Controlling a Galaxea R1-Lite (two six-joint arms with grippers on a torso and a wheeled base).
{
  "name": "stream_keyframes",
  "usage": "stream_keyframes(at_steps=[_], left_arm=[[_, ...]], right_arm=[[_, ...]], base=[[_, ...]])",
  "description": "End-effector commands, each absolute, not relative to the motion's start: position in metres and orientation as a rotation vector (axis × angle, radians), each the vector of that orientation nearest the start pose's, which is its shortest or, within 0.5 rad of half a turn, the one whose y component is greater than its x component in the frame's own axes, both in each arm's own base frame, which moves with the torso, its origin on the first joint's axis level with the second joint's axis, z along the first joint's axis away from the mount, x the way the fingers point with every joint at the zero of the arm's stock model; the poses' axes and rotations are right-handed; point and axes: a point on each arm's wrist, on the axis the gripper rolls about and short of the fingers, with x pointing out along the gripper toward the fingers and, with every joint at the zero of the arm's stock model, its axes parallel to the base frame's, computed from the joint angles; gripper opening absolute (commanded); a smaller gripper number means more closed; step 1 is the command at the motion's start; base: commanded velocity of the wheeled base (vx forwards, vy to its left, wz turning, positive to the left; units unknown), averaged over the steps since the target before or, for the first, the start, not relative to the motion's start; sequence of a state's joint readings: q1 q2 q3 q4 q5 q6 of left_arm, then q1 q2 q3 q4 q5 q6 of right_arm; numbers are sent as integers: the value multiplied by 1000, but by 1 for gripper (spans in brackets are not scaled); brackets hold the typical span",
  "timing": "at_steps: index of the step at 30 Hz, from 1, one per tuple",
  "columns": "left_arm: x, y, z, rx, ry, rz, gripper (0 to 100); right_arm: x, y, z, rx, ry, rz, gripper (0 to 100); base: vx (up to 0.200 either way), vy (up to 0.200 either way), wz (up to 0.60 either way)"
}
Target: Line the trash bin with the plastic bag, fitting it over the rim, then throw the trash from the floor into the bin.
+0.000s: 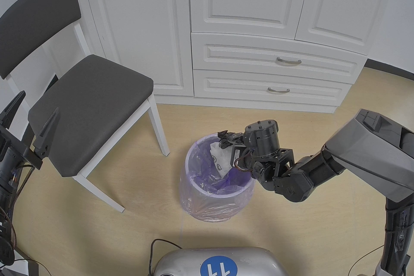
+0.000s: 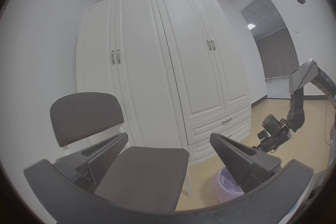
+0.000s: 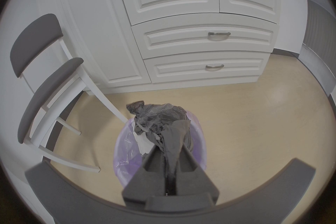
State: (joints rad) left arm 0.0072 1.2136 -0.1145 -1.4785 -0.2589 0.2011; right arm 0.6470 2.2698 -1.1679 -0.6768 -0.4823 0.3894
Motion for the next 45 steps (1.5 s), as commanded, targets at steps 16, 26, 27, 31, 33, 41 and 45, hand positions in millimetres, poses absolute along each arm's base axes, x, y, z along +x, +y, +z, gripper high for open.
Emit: stream_keyframes(at_steps=[16, 26, 27, 31, 33, 41, 45], left_arm=[[134, -11, 179, 353, -339, -280, 100], [133, -11, 178, 361, -343, -298, 100], [133, -11, 179, 361, -344, -296, 100], [134, -11, 179, 359, -344, -293, 100], [134, -11, 179, 359, -344, -292, 100], [134, -11, 180, 359, -346, -291, 100], [134, -11, 179, 359, -343, -292, 100]], right_arm=[[373, 230, 127, 61, 690, 176, 0], [382, 248, 106, 105, 748, 212, 0], [385, 249, 101, 109, 753, 207, 0], [399, 252, 81, 112, 769, 190, 0], [402, 251, 78, 112, 773, 184, 0], [416, 245, 64, 114, 781, 158, 0], [421, 244, 58, 119, 782, 148, 0]], base=[[0, 0, 0], [0, 0, 0], [0, 0, 0], [0, 0, 0], [0, 0, 0], [0, 0, 0], [0, 0, 0]])
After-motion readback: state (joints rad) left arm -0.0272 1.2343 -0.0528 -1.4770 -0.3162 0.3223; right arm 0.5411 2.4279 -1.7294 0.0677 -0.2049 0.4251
